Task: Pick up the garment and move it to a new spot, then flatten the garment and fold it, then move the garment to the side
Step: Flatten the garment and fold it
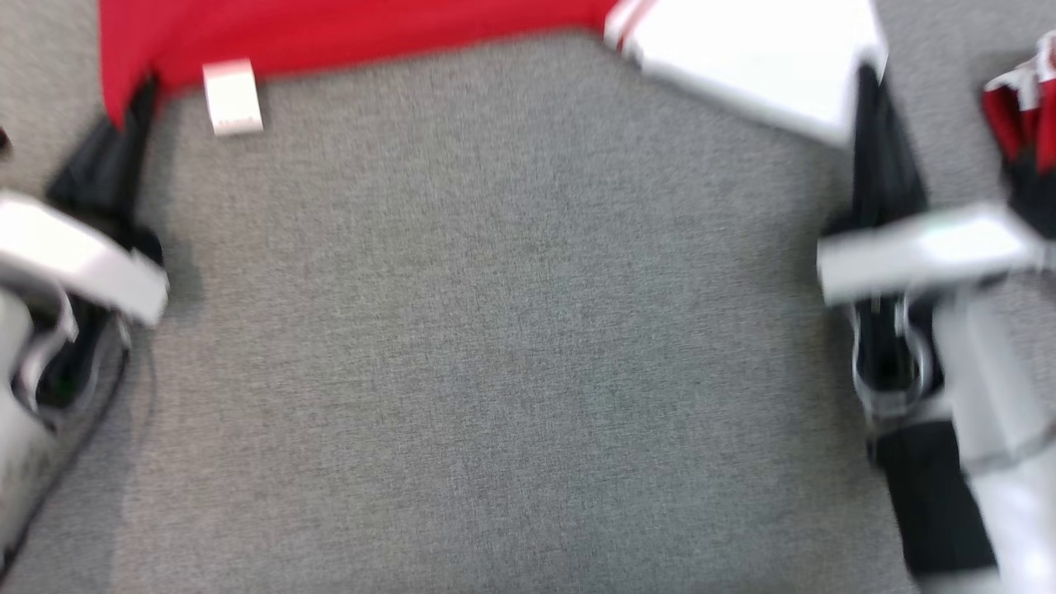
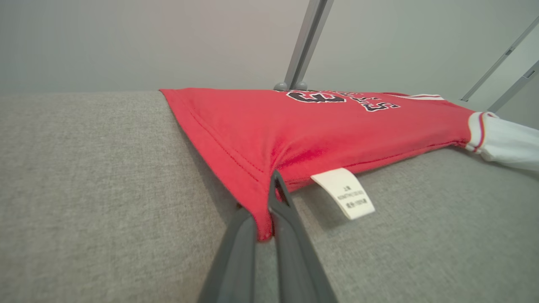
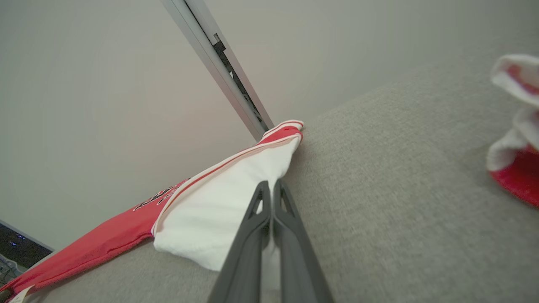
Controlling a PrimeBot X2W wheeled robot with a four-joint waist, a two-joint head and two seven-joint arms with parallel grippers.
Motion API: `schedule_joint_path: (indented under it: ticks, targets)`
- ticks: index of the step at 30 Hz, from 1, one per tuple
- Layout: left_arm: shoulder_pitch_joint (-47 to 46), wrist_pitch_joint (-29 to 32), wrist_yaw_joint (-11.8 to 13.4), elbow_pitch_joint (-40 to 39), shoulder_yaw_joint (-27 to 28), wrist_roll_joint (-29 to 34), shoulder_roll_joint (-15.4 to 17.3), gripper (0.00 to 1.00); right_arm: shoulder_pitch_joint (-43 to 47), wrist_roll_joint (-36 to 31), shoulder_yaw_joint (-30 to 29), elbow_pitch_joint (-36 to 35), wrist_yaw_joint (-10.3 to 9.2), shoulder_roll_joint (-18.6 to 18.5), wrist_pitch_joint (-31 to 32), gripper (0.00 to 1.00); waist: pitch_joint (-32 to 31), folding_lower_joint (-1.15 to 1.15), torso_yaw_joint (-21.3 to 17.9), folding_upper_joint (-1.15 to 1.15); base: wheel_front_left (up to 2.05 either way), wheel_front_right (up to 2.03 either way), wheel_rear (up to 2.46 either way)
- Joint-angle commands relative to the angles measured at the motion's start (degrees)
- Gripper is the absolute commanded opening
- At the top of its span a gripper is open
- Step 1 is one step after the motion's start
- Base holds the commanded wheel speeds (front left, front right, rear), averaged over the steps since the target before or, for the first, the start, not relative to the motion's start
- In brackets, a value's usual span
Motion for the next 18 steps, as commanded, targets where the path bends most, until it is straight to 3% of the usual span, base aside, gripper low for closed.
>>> schedule_joint_path:
  ticks: [1,4,10,18]
  targets:
    - [3.1,-0.6,0.0,-0.9,0.0,0.0,0.9,0.00,4.6,0.8,-0.2,-2.1,-0.03,-0.5,-0.2,0.00,-4.9,0.00,0.2,0.00,0.00,0.00,0.00]
    - [13.0,-1.1,1.0,-4.2,0.8,0.6,0.1,0.00,17.0,2.5,-1.3,-8.0,-0.03,-0.7,0.8,0.00,-9.2,0.00,0.3,0.00,0.00,0.00,0.00]
    - [33.9,-1.2,5.8,-13.2,6.6,2.9,-5.5,0.00,36.0,2.7,-4.9,-14.0,-0.02,-0.6,4.0,0.00,-17.0,0.00,1.3,0.00,0.00,0.00,0.00]
    - [54.3,-1.3,11.0,-22.1,10.0,6.6,-13.3,0.00,53.9,4.6,-9.1,-19.1,-0.02,-0.5,5.4,0.00,-22.8,0.00,3.0,0.00,0.00,0.00,0.00]
